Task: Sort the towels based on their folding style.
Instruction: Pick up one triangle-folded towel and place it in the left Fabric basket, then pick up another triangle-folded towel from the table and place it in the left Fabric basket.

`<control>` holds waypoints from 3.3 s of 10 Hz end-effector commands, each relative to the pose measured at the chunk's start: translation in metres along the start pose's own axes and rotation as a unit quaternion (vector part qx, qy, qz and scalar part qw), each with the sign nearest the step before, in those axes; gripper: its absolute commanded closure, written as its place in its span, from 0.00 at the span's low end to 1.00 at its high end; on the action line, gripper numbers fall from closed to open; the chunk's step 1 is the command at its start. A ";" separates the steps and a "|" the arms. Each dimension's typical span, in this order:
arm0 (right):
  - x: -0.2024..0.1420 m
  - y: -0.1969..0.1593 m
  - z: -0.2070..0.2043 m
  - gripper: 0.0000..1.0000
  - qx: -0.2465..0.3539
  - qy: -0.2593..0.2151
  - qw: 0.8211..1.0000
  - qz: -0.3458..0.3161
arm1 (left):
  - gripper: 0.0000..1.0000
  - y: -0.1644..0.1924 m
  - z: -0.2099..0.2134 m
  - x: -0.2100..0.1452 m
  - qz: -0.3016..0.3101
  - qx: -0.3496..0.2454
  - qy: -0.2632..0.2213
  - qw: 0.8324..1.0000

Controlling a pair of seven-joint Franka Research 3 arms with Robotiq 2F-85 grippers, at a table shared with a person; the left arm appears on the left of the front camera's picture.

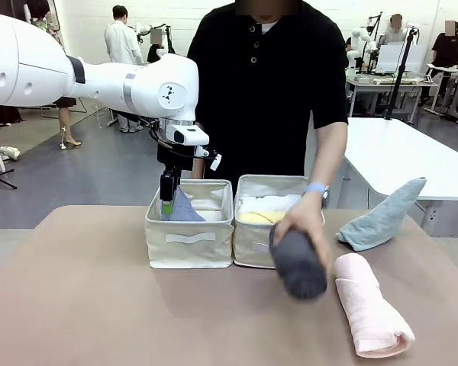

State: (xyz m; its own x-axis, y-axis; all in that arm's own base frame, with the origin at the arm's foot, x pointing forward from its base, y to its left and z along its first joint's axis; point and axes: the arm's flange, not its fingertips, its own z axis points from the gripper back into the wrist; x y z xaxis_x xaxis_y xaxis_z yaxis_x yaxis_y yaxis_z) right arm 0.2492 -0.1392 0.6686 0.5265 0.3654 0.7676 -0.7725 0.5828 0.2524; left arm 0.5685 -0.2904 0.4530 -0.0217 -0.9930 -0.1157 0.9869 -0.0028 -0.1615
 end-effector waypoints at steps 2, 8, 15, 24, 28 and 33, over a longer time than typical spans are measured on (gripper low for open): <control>0.000 0.000 -0.001 0.00 0.011 -0.014 1.000 0.007 | 0.00 -0.004 0.003 -0.005 -0.014 0.007 0.008 1.000; 0.000 0.000 -0.001 0.00 0.011 -0.014 1.000 0.007 | 0.00 -0.011 0.031 -0.016 -0.014 0.056 -0.011 0.998; 0.000 0.000 -0.001 0.00 0.011 -0.014 1.000 0.007 | 0.00 -0.157 0.187 -0.218 0.000 0.156 -0.240 0.958; 0.000 0.000 -0.001 0.00 0.011 -0.014 1.000 0.007 | 0.00 -0.176 0.145 -0.429 0.023 0.180 -0.422 0.888; 0.000 0.000 -0.001 0.00 0.011 -0.014 1.000 0.007 | 0.00 -0.175 0.149 -0.418 0.027 0.183 -0.405 0.896; 0.000 0.000 -0.001 0.00 0.011 -0.014 1.000 0.007 | 0.00 -0.175 0.149 -0.418 0.027 0.183 -0.405 0.896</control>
State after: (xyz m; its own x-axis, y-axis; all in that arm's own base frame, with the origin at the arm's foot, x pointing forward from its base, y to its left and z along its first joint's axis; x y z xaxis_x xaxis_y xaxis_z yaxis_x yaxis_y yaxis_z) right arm 0.2490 -0.1402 0.6688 0.5243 0.3669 0.7684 -0.7736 0.5824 0.2497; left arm 0.4293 0.1083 0.6749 0.0112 -0.7568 0.6536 0.9715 0.1631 0.1722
